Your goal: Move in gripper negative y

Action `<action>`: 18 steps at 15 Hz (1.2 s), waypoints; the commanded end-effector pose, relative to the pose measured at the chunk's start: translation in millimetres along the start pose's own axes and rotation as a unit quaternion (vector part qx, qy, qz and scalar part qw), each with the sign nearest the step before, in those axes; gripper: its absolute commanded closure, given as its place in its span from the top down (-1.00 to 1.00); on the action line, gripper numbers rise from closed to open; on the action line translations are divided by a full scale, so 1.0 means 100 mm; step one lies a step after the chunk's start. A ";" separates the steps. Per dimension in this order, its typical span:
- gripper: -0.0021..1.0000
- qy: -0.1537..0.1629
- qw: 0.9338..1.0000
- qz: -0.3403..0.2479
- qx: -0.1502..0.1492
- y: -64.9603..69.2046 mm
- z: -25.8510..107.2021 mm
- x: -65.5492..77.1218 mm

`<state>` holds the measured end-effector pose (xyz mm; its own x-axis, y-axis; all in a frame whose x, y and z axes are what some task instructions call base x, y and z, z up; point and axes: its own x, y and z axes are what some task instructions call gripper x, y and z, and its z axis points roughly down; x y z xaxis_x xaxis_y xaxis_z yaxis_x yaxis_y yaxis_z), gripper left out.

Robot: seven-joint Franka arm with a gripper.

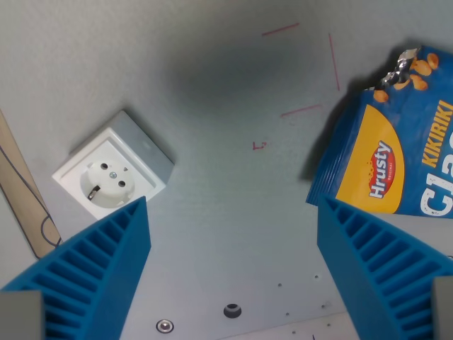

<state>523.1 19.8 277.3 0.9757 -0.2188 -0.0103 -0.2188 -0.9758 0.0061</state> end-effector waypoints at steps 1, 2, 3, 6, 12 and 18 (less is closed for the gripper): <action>1.00 0.001 1.000 0.000 0.000 -0.05 -0.01 0.00; 1.00 0.001 1.000 0.000 0.000 -0.10 -0.01 0.00; 1.00 0.001 1.000 0.000 0.000 -0.15 -0.01 0.00; 1.00 0.001 1.000 0.000 0.000 -0.30 -0.01 0.00; 1.00 0.001 1.000 0.000 0.000 -0.60 -0.01 0.00; 1.00 0.001 1.000 0.000 0.000 -0.90 -0.01 0.00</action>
<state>534.9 103.0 277.3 0.9797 -0.1999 0.0130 -0.1997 -0.9798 -0.0127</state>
